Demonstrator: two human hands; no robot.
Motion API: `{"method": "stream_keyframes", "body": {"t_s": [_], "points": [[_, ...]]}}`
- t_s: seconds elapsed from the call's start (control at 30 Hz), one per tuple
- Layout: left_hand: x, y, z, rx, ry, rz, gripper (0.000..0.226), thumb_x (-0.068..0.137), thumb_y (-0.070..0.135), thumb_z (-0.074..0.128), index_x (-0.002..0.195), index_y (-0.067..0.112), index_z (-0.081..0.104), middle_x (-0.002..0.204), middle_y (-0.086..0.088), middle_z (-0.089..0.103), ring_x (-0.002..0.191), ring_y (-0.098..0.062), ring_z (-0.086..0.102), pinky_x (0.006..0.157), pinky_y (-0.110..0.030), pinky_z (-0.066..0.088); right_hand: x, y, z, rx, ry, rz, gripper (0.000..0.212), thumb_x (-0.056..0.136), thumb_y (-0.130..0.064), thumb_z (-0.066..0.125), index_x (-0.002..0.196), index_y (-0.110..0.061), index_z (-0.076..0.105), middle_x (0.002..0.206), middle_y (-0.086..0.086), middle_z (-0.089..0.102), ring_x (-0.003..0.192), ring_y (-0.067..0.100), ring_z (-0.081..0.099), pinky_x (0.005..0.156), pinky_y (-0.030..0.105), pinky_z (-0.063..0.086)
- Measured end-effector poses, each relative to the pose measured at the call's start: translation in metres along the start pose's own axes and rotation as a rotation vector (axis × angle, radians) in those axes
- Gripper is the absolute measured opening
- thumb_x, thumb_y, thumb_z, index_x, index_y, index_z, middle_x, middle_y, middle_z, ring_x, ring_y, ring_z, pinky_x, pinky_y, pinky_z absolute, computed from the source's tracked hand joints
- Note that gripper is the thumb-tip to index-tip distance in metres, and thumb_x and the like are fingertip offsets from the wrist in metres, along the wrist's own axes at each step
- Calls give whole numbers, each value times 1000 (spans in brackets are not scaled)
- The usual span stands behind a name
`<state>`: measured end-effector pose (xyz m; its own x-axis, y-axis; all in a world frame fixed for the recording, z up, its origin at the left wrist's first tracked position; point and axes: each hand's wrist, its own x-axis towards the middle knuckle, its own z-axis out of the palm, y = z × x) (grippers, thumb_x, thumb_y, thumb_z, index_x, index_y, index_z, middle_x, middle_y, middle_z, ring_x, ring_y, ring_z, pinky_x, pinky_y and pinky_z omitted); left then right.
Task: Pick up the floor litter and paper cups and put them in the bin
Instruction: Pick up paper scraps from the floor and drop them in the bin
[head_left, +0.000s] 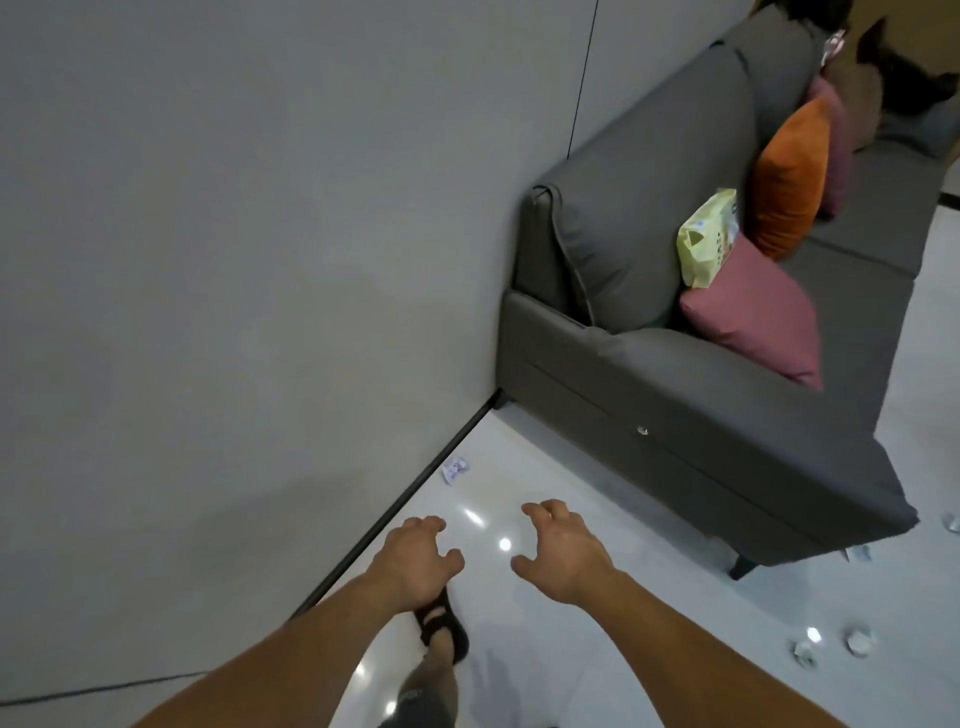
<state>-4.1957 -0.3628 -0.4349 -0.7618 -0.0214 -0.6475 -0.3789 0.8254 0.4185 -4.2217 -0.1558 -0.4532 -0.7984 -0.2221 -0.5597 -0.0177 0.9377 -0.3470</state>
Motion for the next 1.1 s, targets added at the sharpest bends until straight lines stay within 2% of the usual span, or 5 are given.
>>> {"method": "stream_keyframes", "body": {"t_s": [0.3, 0.73, 0.8, 0.93, 1.1], "points": [[230, -25, -9, -34, -30, -87, 57, 94, 40, 50, 145, 21, 34, 149, 0, 34, 134, -16, 35, 106, -27, 32, 237, 27, 50, 150, -46, 100, 77, 89, -54, 54, 152, -29, 19, 158, -2, 20, 139, 22, 28, 107, 38, 39], [523, -167, 156, -69, -27, -221, 52, 91, 42, 55, 139, 36, 36, 124, 24, 34, 117, -2, 42, 96, -10, 32, 622, 107, 308, 63, 37, -36, 82, 82, -61, 60, 146, -24, 23, 147, 7, 31, 129, 27, 37, 94, 39, 43], [553, -185, 174, -85, -24, -237, 51, 91, 38, 57, 139, 33, 38, 119, 25, 35, 113, 1, 40, 91, -1, 28, 662, 107, 340, 48, 60, -65, 85, 81, -63, 61, 146, -23, 22, 148, 8, 29, 130, 29, 36, 95, 41, 42], [592, -216, 194, -7, -32, -236, 55, 92, 41, 53, 143, 28, 35, 140, 11, 37, 124, -2, 40, 100, -10, 27, 713, 97, 387, 3, 79, -89, 90, 83, -62, 59, 150, -20, 17, 153, 10, 22, 137, 31, 29, 100, 45, 40], [607, -221, 192, -25, -19, -276, 54, 92, 43, 53, 142, 29, 37, 141, 11, 38, 120, -7, 48, 99, -15, 33, 708, 99, 405, 8, 116, -170, 72, 86, -43, 62, 144, -16, 29, 141, 12, 39, 122, 28, 43, 94, 36, 43]]}}
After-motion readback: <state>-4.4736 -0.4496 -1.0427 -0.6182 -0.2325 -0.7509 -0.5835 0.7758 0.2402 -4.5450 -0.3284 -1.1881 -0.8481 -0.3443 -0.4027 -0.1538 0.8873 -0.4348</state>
